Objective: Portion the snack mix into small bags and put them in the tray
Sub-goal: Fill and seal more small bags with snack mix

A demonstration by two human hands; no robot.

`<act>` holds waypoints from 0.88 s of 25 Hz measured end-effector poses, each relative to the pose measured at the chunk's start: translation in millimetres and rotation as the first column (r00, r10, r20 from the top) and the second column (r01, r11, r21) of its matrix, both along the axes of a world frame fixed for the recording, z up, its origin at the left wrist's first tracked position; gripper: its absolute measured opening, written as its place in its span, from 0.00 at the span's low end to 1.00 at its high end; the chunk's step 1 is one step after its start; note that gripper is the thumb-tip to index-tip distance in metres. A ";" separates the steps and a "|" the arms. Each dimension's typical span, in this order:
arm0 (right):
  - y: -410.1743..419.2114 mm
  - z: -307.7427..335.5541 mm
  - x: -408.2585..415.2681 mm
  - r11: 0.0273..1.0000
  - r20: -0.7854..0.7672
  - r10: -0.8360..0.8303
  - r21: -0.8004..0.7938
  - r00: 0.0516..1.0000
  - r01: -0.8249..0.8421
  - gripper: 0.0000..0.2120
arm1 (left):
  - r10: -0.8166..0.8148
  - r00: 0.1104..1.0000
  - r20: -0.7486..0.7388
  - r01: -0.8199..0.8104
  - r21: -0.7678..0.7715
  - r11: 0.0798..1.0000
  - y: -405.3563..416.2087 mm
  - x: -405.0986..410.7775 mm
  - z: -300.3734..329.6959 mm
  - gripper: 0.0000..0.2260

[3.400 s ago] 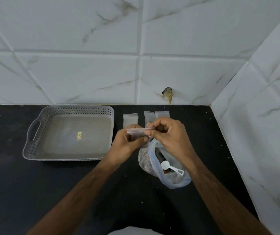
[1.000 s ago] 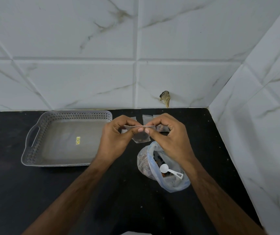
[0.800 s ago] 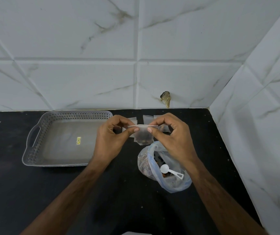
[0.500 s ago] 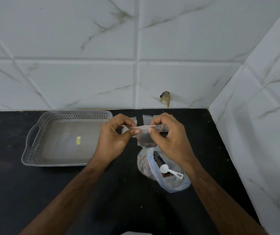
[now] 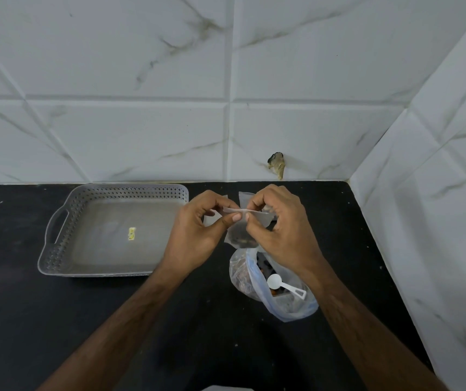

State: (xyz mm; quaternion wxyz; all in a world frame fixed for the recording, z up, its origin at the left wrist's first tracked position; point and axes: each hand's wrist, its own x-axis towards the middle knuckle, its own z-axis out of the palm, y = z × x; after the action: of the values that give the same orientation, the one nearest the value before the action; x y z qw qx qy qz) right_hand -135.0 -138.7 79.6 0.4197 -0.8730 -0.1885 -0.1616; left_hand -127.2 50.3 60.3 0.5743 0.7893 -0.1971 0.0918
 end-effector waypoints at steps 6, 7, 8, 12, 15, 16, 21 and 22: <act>-5.3 -0.5 -3.3 0.999 -0.052 0.017 0.042 0.999 -0.015 0.03 | 0.045 0.995 -0.091 -0.052 -0.074 0.996 0.9 5.2 -5.5 0.05; -7.9 -0.6 -3.3 0.998 -0.081 0.007 0.067 0.997 -0.001 0.03 | 0.047 0.989 -0.139 -0.066 -0.133 0.989 1.6 6.4 -6.6 0.06; -10.7 -0.8 -2.7 0.996 -0.118 -0.003 0.090 0.993 0.014 0.03 | 0.033 0.982 -0.184 -0.070 -0.199 0.977 2.7 7.1 -7.6 0.06; -17.2 -2.6 1.4 0.994 -0.161 -0.045 0.095 0.986 0.061 0.05 | -0.024 0.966 -0.258 -0.066 -0.335 0.940 7.1 13.7 -9.7 0.12; -16.6 -6.5 6.1 0.988 -0.142 -0.075 0.121 0.987 0.092 0.06 | -0.046 0.958 -0.282 -0.061 -0.360 0.931 2.2 17.7 -10.9 0.12; -17.3 -9.7 7.9 0.986 -0.159 -0.076 0.137 0.984 0.098 0.06 | -0.060 0.952 -0.300 -0.062 -0.381 0.923 1.1 19.1 -12.2 0.15; -33.7 -23.9 19.6 0.958 -0.391 0.154 0.283 0.907 -0.041 0.06 | -0.206 0.929 -0.308 0.068 -0.406 0.911 -7.2 30.3 -20.7 0.11; -36.4 -26.6 23.2 0.952 -0.417 0.192 0.298 0.888 -0.066 0.07 | -0.222 0.929 -0.297 0.090 -0.399 0.912 -13.0 33.7 -22.6 0.12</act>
State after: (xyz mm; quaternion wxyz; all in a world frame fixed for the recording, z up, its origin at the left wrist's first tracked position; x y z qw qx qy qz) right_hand -111.8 -175.0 53.0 0.5786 -0.8051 -0.1224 0.0445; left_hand -93.5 37.3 37.7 0.7464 0.6487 -0.1381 -0.0547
